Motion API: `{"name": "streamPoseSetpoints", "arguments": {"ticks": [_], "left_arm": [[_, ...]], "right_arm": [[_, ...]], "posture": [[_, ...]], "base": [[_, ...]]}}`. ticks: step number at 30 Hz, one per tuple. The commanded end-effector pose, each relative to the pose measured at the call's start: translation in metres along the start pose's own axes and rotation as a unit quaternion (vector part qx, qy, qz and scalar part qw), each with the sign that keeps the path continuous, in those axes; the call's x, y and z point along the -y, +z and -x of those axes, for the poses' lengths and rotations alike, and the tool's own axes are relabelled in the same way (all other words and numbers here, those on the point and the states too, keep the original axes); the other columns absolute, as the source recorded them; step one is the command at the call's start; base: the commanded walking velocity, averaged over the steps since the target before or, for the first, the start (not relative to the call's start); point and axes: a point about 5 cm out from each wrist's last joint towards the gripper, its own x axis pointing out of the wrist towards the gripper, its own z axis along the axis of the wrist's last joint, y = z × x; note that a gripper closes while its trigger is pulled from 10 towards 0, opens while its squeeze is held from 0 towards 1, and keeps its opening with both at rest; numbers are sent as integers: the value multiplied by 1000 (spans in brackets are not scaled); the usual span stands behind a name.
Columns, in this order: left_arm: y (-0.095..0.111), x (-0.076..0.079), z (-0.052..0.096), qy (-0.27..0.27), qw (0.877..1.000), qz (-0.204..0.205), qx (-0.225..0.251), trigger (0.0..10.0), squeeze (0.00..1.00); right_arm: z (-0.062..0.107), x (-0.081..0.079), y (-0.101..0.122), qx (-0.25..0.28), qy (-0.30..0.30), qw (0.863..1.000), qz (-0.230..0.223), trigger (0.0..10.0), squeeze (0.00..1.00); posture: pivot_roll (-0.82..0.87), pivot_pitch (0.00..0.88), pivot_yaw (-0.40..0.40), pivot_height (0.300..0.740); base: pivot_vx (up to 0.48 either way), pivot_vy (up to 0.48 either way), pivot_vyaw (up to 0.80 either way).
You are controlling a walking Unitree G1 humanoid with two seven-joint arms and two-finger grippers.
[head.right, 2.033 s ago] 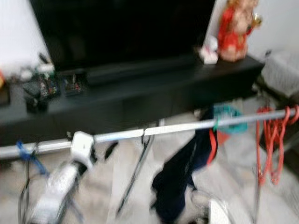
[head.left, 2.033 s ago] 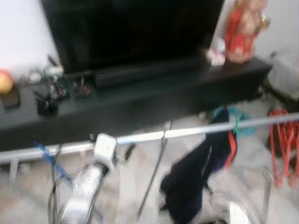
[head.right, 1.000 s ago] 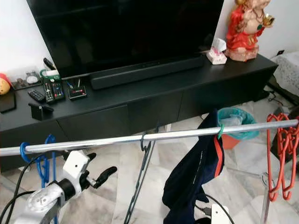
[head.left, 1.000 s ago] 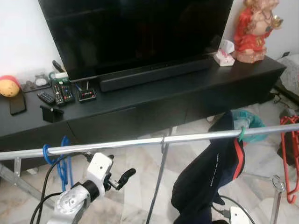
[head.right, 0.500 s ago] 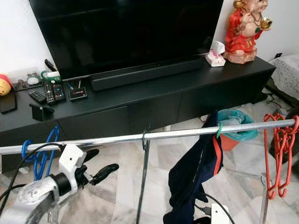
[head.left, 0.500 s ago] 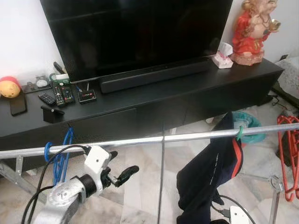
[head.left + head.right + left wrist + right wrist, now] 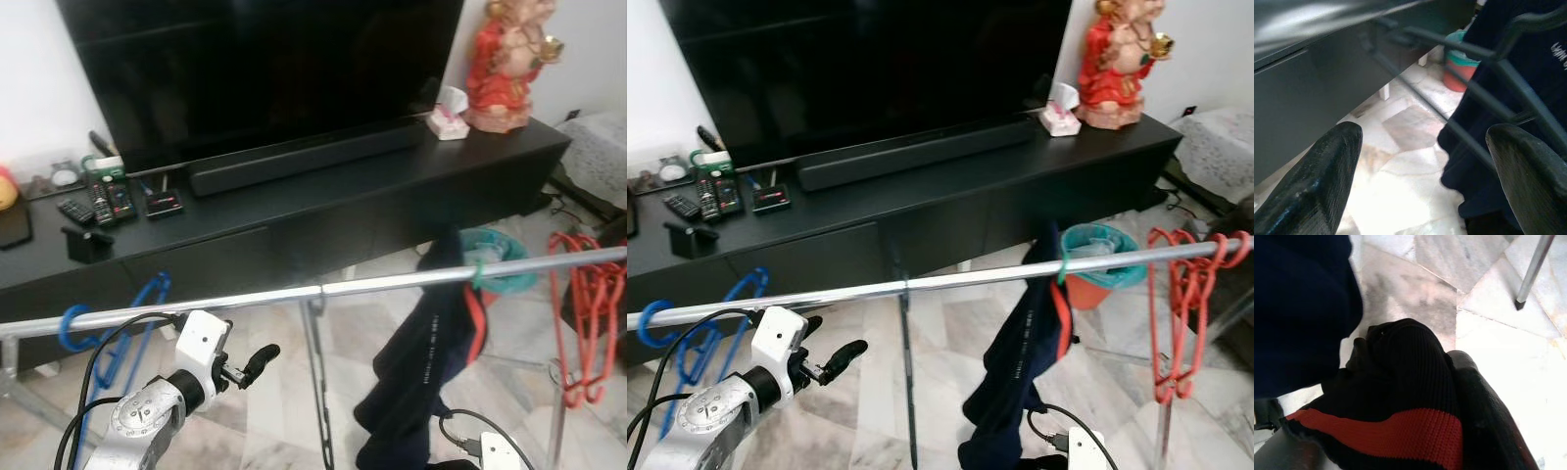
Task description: Hang hanger
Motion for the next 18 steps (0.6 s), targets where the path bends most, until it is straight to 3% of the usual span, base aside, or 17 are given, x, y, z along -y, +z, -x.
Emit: {"name": "streamPoseSetpoints", "arguments": {"ticks": [1,8,18], "left_arm": [[1,-1,-1,3,1000,-8,2,10000,0],[1,0,-3,3,1000,-9,5,10000,0],[4,-5,-4,17,1000,-5,12,10000,0]], "right_arm": [[0,4,2,2,-7,1000,-5,10000,0],[0,4,2,2,-8,1000,-6,10000,0],[0,5,1,1,-8,1000,-4,10000,0]], "posture": [[140,0,-37,740],[140,0,-38,740],[140,0,-38,740]], "base": [[0,-352,0],[0,-356,0],[0,0,0]]}}
